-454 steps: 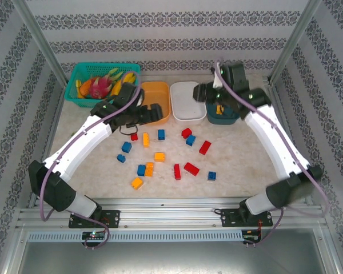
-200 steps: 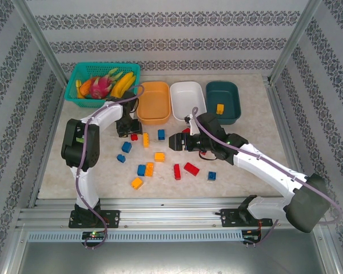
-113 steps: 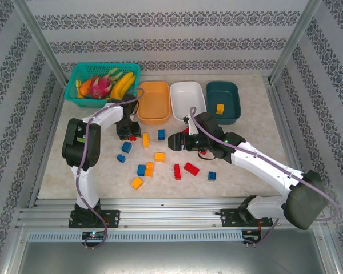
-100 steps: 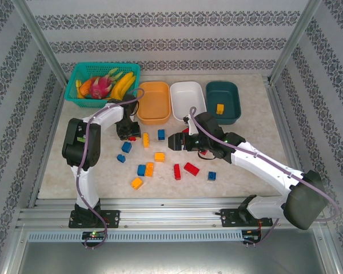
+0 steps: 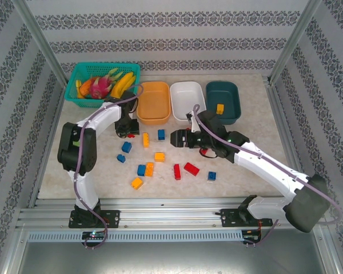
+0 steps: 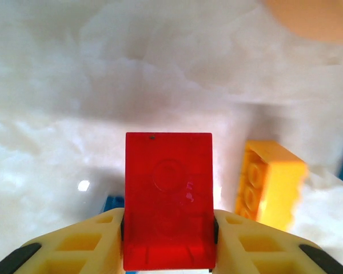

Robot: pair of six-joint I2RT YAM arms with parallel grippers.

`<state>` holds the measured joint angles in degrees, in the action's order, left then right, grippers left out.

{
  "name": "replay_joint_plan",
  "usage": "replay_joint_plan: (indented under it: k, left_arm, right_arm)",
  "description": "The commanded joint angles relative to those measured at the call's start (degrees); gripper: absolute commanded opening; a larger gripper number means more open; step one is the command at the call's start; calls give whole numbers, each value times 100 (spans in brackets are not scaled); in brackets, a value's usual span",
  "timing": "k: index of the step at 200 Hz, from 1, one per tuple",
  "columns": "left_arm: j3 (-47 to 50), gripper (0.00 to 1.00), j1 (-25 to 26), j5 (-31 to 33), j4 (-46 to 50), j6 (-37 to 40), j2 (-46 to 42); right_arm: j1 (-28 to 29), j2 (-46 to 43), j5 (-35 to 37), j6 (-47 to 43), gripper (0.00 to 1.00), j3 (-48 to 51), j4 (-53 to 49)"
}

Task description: Sort the legos into containers by color

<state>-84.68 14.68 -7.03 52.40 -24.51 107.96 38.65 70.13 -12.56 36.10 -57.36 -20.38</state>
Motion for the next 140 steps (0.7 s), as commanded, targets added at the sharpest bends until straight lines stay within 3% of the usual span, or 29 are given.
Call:
replay_joint_plan:
  k: [1,63,106,140]
  left_arm:
    - [-575,38,92,54,469,-118,-478]
    - [-2591,38,267,-229,432,-191,679]
    - [-3960,39,353,-142,320,-162,1947]
    - [-4943,41,353,-234,319,-195,2965]
  right_arm:
    - [-139,-336,722,24,74,-263,60]
    - [-740,31,884,528,78,-339,1104]
    - [-1108,422,653,856,79,-678,1065]
    - [-1312,443,440,1163,86,-613,799]
